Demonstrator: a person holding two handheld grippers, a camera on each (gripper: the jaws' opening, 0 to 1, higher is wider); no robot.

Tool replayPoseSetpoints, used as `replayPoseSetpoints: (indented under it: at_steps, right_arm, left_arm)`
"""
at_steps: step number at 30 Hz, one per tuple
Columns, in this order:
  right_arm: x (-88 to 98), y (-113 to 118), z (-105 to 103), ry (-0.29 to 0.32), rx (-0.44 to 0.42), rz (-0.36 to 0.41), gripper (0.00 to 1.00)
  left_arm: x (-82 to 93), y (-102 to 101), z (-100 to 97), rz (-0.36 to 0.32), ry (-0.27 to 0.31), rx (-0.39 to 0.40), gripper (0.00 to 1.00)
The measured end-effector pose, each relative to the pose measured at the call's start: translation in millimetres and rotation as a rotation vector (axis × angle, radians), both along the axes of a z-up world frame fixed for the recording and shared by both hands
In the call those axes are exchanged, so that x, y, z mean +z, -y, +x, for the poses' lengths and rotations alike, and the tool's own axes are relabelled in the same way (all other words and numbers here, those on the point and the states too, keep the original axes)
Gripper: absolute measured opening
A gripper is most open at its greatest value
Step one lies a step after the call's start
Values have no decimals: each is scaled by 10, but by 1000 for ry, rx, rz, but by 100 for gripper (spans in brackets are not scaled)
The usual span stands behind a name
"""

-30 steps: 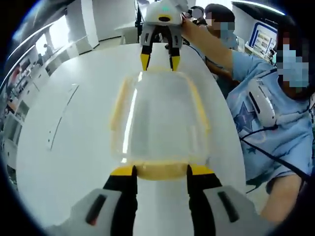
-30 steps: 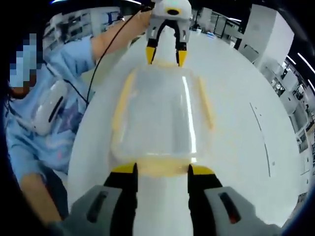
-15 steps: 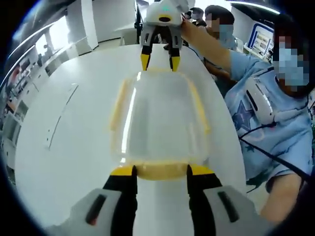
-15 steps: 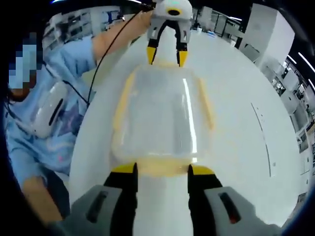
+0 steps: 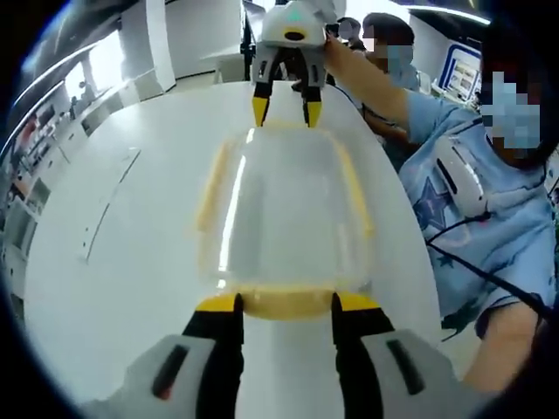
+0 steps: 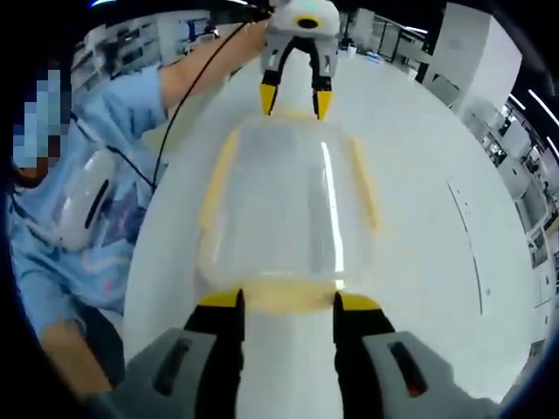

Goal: Snap each plastic latch of the storage box into its locked position after aligning the lid with the box until every specified latch is closed and the lid sits flush.

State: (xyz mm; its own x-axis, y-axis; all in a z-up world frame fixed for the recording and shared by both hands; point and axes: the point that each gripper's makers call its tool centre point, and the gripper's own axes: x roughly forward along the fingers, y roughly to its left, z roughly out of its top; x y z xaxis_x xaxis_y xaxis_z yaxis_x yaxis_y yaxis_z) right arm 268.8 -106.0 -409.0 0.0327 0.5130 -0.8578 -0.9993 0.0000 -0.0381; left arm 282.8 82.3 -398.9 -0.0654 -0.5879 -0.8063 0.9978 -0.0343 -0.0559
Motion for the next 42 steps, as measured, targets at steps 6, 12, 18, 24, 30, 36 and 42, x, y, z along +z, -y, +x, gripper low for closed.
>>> replayPoseSetpoints:
  at_steps: [6,12,18,24,30,36,42]
  right_arm:
    - [-4,15,9,-8,6,9,39]
    - [-23,33,4,1,12,8,39]
    - [-53,34,-19,5,14,-4,40]
    - [-49,53,-13,30,30,-13,40]
    - [-60,65,-28,61,51,16,40]
    - [-71,66,-11,65,42,64,40]
    - [-235,210,55,90,10,69,31]
  left_arm:
    - [-45,37,7,25,-11,-12,40]
    - [-58,46,4,34,7,-17,40]
    - [-57,50,16,37,13,-19,40]
    - [-57,45,14,40,22,-25,40]
    - [-64,43,38,44,40,-19,45]
    - [-486,-177,95,211,-31,58,41]
    - [-539,-266,321,111,-9,133,34]
